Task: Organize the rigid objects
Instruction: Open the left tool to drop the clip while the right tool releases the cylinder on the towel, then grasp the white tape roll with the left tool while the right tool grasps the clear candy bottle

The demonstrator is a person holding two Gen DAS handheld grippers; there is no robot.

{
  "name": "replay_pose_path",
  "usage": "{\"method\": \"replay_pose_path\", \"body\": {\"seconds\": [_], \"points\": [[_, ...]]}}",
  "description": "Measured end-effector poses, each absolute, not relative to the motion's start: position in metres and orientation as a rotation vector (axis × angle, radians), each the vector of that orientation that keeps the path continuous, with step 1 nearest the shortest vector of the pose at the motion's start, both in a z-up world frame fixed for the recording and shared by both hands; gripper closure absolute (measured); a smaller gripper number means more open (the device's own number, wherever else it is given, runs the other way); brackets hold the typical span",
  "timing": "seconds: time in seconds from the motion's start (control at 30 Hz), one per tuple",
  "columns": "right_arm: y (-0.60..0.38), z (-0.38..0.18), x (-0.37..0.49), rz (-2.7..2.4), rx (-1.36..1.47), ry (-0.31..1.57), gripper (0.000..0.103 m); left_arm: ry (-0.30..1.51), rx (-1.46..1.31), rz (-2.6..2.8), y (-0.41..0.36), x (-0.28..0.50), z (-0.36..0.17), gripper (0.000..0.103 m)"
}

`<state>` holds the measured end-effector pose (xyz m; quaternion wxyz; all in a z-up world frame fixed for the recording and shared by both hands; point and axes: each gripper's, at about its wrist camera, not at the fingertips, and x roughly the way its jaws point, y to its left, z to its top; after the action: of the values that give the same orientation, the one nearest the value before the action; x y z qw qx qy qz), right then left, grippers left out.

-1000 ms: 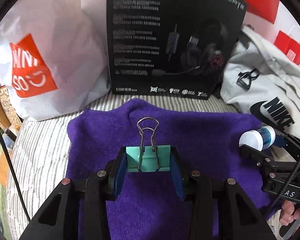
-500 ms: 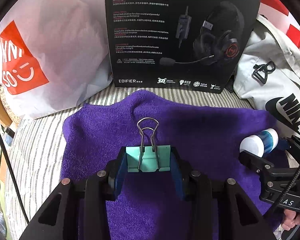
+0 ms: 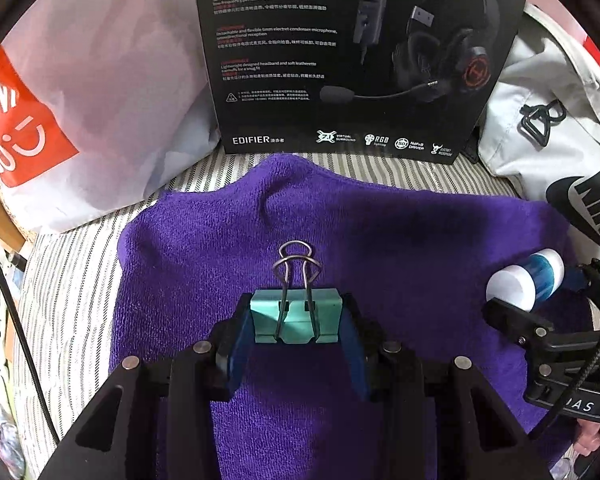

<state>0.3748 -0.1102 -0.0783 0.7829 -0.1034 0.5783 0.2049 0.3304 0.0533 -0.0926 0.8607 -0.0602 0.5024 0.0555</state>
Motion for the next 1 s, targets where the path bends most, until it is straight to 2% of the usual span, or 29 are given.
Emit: {"method": "replay_pose_path", "body": {"seconds": [0.07,0.13,0.2,0.23,0.5,0.57,0.6,0.63,0.83,1.0], "points": [[-0.109,-0.079,0.376,0.451,-0.227,1.256,0.022,1.068,-0.104,0.126,0.051,0.332,-0.092,0.056],[-0.107,-0.08,0.378,0.46,-0.234,1.266,0.022,1.103,-0.087,0.147,0.05,0.333,-0.093,0.038],[-0.107,-0.08,0.378,0.465,-0.226,1.28,0.021,1.12,-0.079,0.152,0.05,0.331,-0.093,0.034],[-0.108,-0.079,0.379,0.469,-0.221,1.285,0.021,1.21,-0.079,0.154,0.051,0.33,-0.093,0.034],[-0.117,-0.043,0.359,0.467,-0.204,1.214,0.01,1.249,-0.13,0.152,0.051,0.306,-0.073,0.033],[-0.123,-0.025,0.344,0.462,-0.209,1.167,0.008,1.224,-0.126,0.146,0.049,0.295,-0.057,0.026],[-0.127,-0.019,0.337,0.463,-0.212,1.15,0.007,1.213,-0.127,0.14,0.047,0.288,-0.048,0.015],[-0.13,-0.012,0.33,0.462,-0.21,1.132,0.005,1.199,-0.125,0.133,0.046,0.281,-0.04,0.012],[-0.169,0.029,0.279,0.438,-0.114,1.054,0.001,1.14,-0.141,0.136,0.04,0.225,-0.004,0.009],[-0.201,0.043,0.223,0.39,-0.068,1.042,0.001,1.133,-0.173,0.105,0.033,0.17,0.0,0.009]]}}
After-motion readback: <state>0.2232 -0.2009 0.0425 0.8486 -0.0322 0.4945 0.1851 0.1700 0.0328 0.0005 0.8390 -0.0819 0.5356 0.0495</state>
